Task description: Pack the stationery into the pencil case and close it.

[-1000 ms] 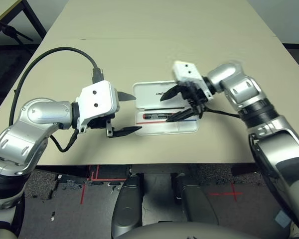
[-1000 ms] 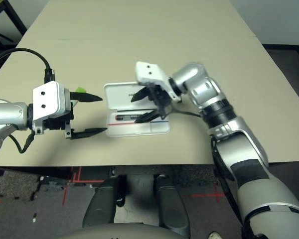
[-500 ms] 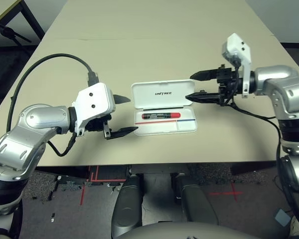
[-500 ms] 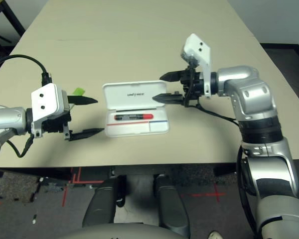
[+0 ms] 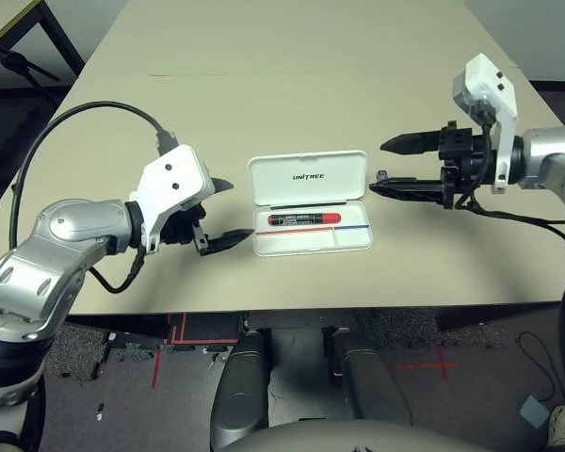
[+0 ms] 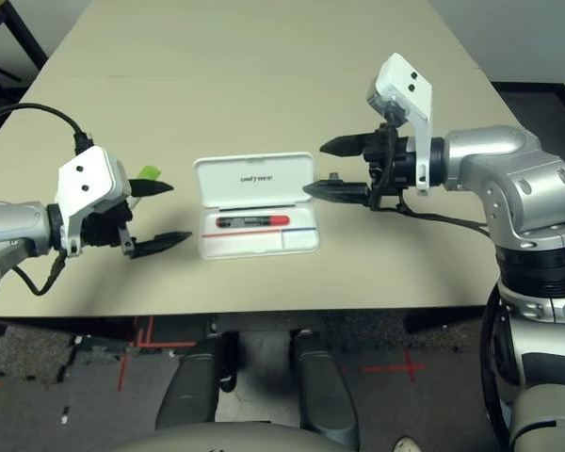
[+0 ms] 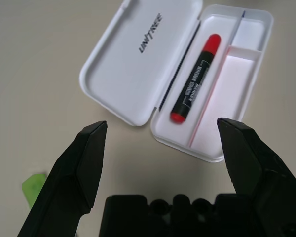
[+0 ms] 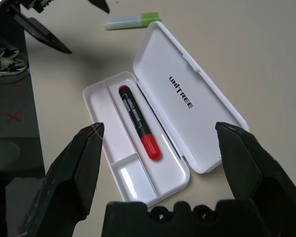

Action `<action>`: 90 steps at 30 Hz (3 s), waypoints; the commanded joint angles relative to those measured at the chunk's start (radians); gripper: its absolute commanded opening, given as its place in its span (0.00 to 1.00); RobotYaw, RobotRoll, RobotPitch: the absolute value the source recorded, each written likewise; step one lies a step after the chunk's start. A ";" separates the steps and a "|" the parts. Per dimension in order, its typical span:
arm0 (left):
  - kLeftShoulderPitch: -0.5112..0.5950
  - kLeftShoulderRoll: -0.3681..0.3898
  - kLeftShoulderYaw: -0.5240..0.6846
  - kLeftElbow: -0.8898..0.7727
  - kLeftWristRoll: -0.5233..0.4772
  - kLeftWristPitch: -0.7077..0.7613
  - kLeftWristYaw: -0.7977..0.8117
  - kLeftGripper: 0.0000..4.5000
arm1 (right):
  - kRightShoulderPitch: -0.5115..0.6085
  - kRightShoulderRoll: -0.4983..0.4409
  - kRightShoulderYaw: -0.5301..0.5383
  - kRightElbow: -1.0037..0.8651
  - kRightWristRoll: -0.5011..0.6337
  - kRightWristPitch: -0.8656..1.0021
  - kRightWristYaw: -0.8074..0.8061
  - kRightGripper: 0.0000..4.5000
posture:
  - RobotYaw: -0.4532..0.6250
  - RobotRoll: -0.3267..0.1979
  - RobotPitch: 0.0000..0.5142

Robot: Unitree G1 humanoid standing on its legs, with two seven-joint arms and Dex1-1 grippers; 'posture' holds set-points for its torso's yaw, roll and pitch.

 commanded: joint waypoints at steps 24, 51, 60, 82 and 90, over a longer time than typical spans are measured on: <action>-0.304 -0.194 -0.022 0.487 0.103 0.460 0.370 1.00 | 0.046 -0.035 0.055 -0.057 0.050 -0.010 -0.032 0.99 | 0.46 0.62 0.37; -0.442 -0.188 -0.173 0.890 0.247 0.296 0.188 0.80 | 0.102 -0.037 0.048 -0.115 0.081 0.001 -0.105 1.00 | 0.40 0.62 0.40; -0.379 -0.124 -0.198 0.733 0.236 0.343 0.131 0.24 | 0.085 -0.027 0.065 -0.090 0.070 -0.018 -0.101 1.00 | 0.43 0.62 0.40; -0.213 0.167 -0.292 0.068 0.136 0.166 -0.283 0.24 | 0.035 -0.023 0.127 -0.006 0.028 -0.080 -0.057 1.00 | 0.47 0.62 0.39; -0.333 0.030 -0.458 0.106 0.226 0.126 -0.256 0.24 | 0.030 -0.025 0.141 0.006 0.009 -0.089 -0.049 1.00 | 0.48 0.62 0.38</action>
